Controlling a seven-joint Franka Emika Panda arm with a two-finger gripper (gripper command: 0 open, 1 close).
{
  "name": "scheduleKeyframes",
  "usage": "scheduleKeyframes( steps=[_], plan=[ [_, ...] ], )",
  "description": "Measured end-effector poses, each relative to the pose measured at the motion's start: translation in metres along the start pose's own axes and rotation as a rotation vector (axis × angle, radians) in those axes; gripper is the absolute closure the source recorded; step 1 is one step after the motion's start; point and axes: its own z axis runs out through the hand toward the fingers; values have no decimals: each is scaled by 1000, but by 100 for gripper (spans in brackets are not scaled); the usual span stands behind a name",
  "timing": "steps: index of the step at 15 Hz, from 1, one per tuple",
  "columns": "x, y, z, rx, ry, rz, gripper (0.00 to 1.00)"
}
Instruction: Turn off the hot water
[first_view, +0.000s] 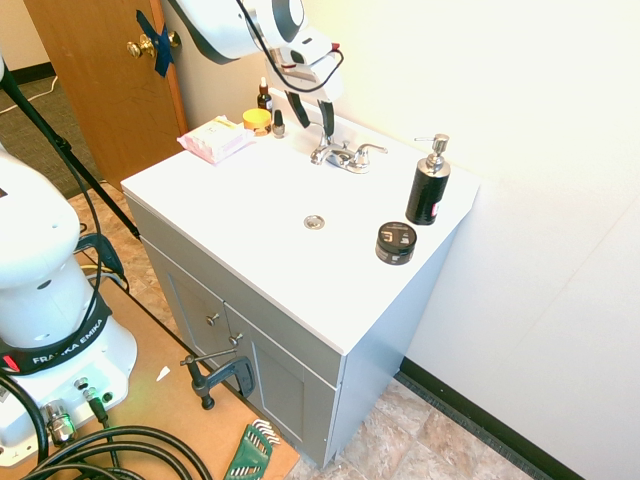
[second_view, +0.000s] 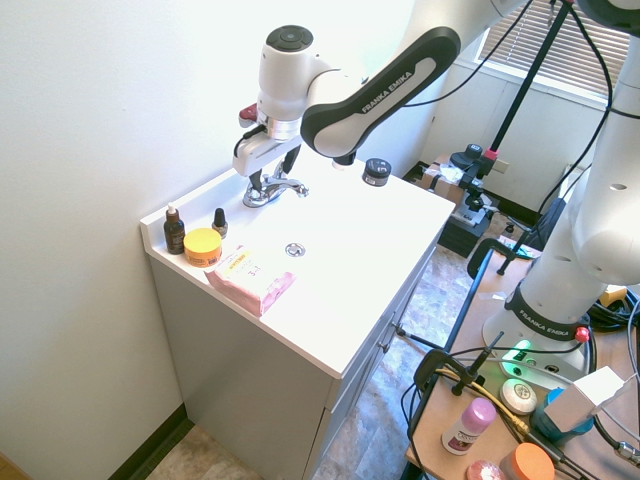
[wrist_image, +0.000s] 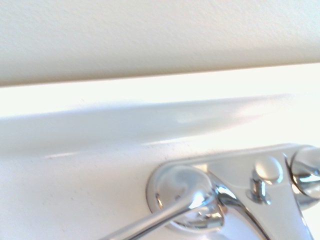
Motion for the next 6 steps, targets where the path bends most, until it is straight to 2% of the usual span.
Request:
scheduleKeyframes(
  steps=[3, 6],
  plan=[
    [3, 0, -4, -9, -68, 3, 0],
    [0, 48, -14, -12, -201, -14, 0]
  ],
)
